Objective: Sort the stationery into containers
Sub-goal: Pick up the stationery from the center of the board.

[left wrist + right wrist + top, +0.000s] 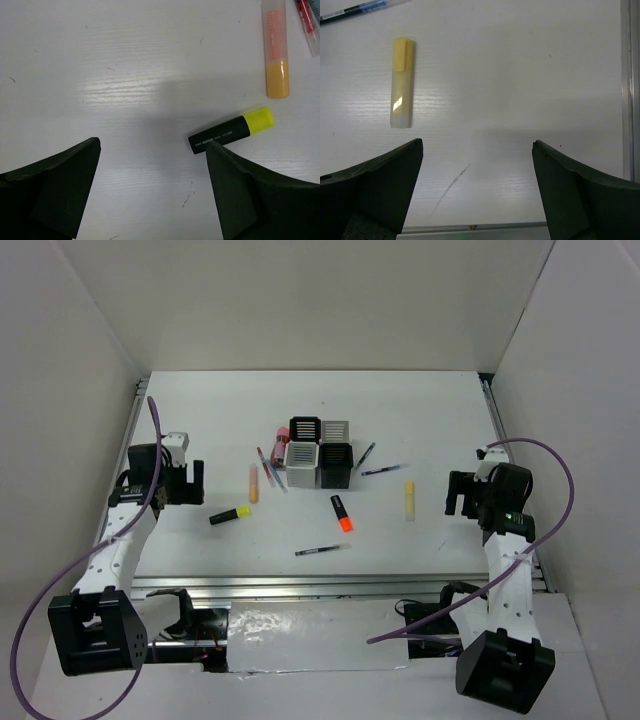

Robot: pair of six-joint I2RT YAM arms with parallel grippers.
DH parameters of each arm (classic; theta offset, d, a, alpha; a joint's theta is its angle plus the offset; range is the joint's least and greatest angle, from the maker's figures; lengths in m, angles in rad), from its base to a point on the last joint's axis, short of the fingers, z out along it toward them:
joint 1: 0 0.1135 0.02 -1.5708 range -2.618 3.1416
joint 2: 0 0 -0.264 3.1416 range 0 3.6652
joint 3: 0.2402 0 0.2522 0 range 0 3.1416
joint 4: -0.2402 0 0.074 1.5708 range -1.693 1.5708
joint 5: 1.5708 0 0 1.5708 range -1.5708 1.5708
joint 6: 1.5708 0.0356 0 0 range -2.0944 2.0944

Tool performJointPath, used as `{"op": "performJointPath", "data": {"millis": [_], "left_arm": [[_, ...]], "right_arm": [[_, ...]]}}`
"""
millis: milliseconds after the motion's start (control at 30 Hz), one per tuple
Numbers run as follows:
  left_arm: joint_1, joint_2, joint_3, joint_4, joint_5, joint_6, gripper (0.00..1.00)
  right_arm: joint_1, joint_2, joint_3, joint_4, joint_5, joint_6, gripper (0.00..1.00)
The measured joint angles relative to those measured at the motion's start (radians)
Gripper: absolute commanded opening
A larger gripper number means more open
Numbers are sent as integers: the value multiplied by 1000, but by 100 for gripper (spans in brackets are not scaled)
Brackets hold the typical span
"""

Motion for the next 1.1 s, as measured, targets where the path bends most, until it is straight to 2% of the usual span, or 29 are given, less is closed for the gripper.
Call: {"op": "performJointPath", "data": {"millis": [167,333,500,767,967,1100], "left_arm": [[0,10,19,-9,38,2,96],[0,78,138,-12,69,-3,91],[-60,213,311,-14,92,-66,88],[-287,513,591,-73,6,-179,85],[-313,748,789,-117,-7,-257,78],[-313,868,862,-125,32,-289,75]], "right_arm": [[-2,0,0,0,-9,-4,95],[-2,0,0,0,-11,-4,95],[-2,2,0,0,-11,-4,95],[-6,22,0,1,-10,-3,95],[-10,39,0,1,-2,-3,95],[-12,51,0,2,10,-3,94]]}}
